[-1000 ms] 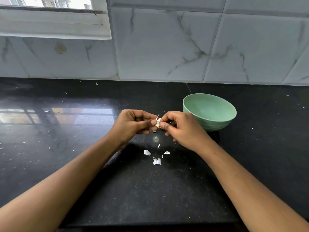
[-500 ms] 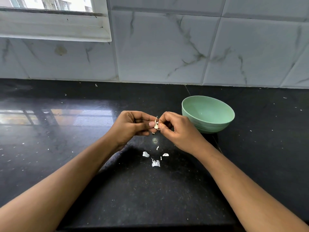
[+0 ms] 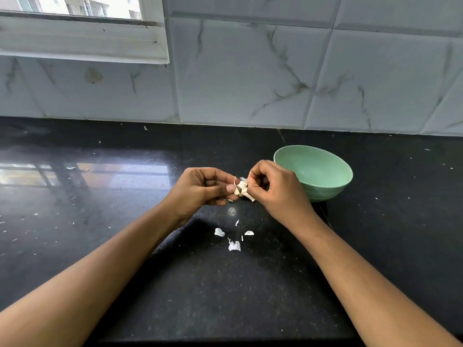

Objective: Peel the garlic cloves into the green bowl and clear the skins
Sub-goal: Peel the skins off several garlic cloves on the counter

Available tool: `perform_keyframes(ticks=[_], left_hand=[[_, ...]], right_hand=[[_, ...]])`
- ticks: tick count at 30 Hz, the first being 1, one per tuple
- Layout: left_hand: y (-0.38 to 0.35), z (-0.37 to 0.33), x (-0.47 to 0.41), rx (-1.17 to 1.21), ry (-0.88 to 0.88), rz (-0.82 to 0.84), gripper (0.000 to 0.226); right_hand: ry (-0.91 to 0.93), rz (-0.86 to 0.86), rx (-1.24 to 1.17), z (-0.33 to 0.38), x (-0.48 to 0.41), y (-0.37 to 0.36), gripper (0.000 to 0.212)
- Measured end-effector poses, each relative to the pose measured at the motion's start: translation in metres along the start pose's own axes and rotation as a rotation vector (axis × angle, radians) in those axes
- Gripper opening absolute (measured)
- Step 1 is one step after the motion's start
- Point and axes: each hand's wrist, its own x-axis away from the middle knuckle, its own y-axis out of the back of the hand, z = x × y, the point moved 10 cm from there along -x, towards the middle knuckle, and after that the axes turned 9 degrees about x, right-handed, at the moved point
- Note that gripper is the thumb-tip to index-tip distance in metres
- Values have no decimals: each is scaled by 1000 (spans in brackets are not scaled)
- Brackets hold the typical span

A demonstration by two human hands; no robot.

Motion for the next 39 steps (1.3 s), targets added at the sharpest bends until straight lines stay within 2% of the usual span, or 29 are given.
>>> perform_keyframes(ticks=[4, 10, 13, 19, 24, 30, 35, 39], left_hand=[[7, 1, -1, 31, 9, -53, 15], [15, 3, -2, 89, 40, -96, 18], [12, 9, 0, 91, 79, -84, 14], [7, 13, 3, 121, 96, -72, 11], [13, 10, 3, 147, 94, -108, 17], [12, 11, 4, 165, 120, -121, 12], [8, 10, 5, 193, 128, -108, 16], [8, 7, 5, 198, 117, -116, 15]], right_hand=[[-18, 68, 8, -4, -2, -1, 9], [34, 467, -117, 8, 15, -34, 11], [81, 554, -112, 14, 22, -45, 14], [-19, 514, -203, 10, 20, -38, 17], [-65, 508, -271, 7, 18, -35, 9], [-112, 176, -250, -9, 5, -9, 16], [7, 51, -171, 4, 4, -1, 19], [19, -8, -173, 6, 2, 5, 17]])
